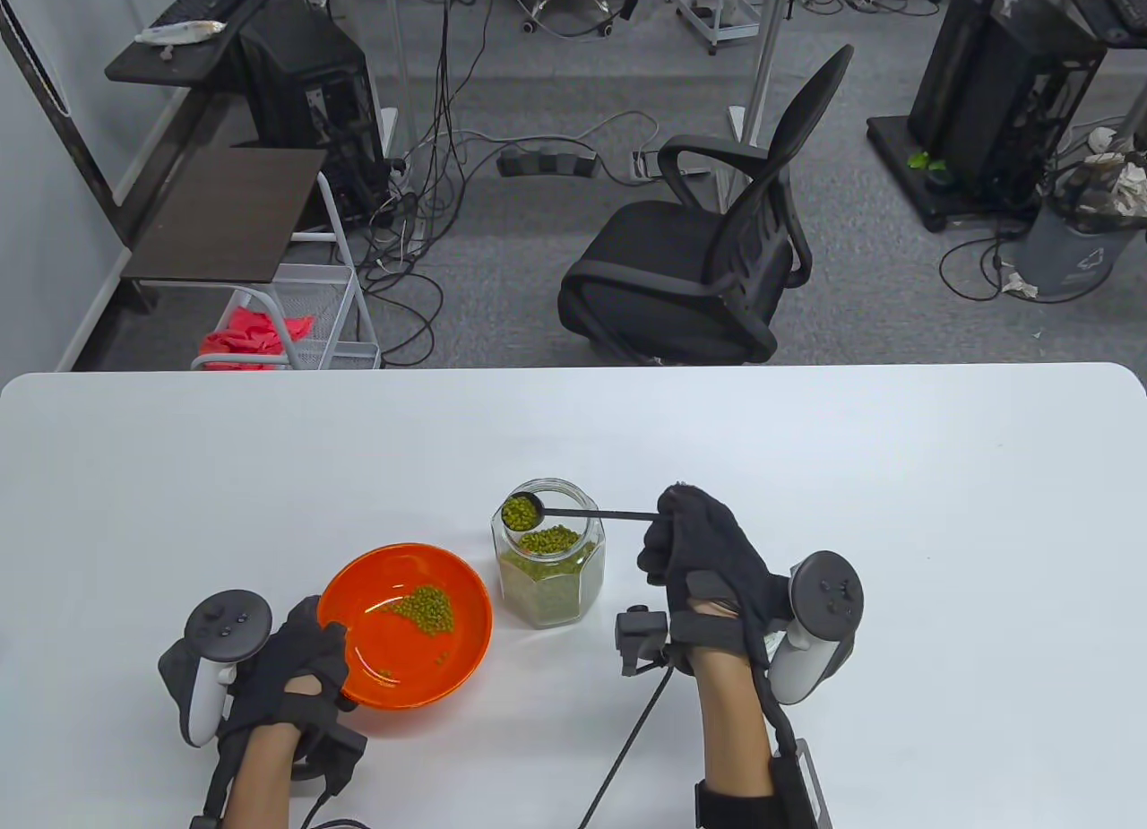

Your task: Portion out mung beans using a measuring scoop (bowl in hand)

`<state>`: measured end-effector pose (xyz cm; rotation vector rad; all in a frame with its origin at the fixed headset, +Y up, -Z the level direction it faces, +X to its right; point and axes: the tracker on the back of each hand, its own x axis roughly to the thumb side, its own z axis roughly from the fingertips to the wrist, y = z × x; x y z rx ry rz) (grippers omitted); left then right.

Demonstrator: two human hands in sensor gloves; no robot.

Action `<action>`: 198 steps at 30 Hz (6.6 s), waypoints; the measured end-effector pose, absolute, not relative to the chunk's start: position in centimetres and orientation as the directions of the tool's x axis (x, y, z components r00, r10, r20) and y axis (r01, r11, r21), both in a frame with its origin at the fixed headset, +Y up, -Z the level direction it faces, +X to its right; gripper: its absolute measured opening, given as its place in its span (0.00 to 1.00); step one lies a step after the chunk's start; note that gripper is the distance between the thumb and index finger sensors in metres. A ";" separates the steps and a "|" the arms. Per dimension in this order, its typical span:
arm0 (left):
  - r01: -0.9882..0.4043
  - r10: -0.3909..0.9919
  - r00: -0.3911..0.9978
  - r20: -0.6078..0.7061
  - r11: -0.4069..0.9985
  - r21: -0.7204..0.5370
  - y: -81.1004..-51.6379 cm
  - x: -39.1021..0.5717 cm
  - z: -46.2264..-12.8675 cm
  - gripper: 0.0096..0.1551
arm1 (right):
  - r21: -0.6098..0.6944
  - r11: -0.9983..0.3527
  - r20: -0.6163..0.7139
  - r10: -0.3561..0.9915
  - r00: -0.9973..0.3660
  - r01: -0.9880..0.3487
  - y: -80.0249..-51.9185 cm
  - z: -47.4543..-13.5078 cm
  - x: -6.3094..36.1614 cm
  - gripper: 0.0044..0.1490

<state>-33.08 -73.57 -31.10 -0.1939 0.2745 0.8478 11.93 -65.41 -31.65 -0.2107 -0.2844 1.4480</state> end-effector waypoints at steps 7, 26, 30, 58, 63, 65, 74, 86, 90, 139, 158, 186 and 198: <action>-0.760 0.711 0.630 -0.313 0.647 -0.061 -73.6 -33.0 -31.1 0.35 | -0.220 0.072 0.051 0.997 0.063 -0.973 -65.0 -31.7 10.0 0.25; -0.771 0.721 0.618 -0.313 0.634 -0.059 -73.6 -33.0 -31.1 0.35 | -0.029 -0.193 0.039 0.980 -0.194 -0.981 -65.3 -32.4 6.2 0.25; -0.772 0.723 0.616 -0.313 0.633 -0.059 -73.6 -33.0 -31.1 0.35 | 0.005 -0.232 0.050 0.972 -0.232 -0.973 -65.1 -32.4 5.8 0.25; -0.776 0.726 0.611 -0.315 0.628 -0.057 -73.6 -33.1 -31.1 0.35 | 0.164 -0.402 0.201 0.908 -0.368 -0.901 -63.0 -31.9 4.7 0.23; -0.774 0.725 0.612 -0.315 0.631 -0.053 -73.6 -33.1 -31.1 0.35 | 0.125 -0.285 0.198 0.946 -0.258 -0.950 -62.5 -31.7 6.0 0.24; -0.774 0.725 0.612 -0.315 0.631 -0.053 -73.6 -33.1 -31.1 0.35 | 0.105 -0.237 0.197 0.957 -0.213 -0.966 -62.3 -31.6 6.6 0.24; -0.774 0.725 0.612 -0.315 0.631 -0.053 -73.6 -33.1 -31.1 0.35 | -0.059 -0.144 0.223 0.963 -0.154 -0.988 -61.5 -30.8 9.3 0.25; -0.770 0.722 0.617 -0.314 0.637 -0.048 -73.6 -33.1 -31.1 0.35 | -0.268 -0.212 0.163 0.952 -0.260 -0.940 -61.9 -30.8 11.1 0.25; -0.767 0.720 0.620 -0.313 0.640 -0.047 -73.6 -33.1 -31.1 0.35 | -0.287 -0.288 0.134 0.932 -0.336 -0.914 -62.3 -31.3 10.2 0.25; -0.784 0.739 0.600 -0.308 0.620 -0.038 -73.4 -33.5 -31.2 0.35 | -0.316 -0.437 0.007 0.886 -0.463 -0.842 -66.3 -34.1 5.7 0.25; -0.785 0.741 0.598 -0.306 0.618 -0.037 -73.4 -33.4 -31.1 0.35 | -0.389 -0.150 -0.056 0.989 -0.140 -0.909 -68.5 -33.4 8.6 0.25; -0.781 0.737 0.604 -0.303 0.624 -0.040 -73.4 -33.3 -31.1 0.35 | -0.433 0.031 -0.066 0.996 0.066 -0.901 -68.2 -33.0 11.9 0.25; -0.779 0.735 0.608 -0.301 0.625 -0.045 -73.5 -33.1 -31.1 0.35 | -0.440 0.095 -0.013 0.994 0.112 -0.893 -66.9 -32.2 12.7 0.25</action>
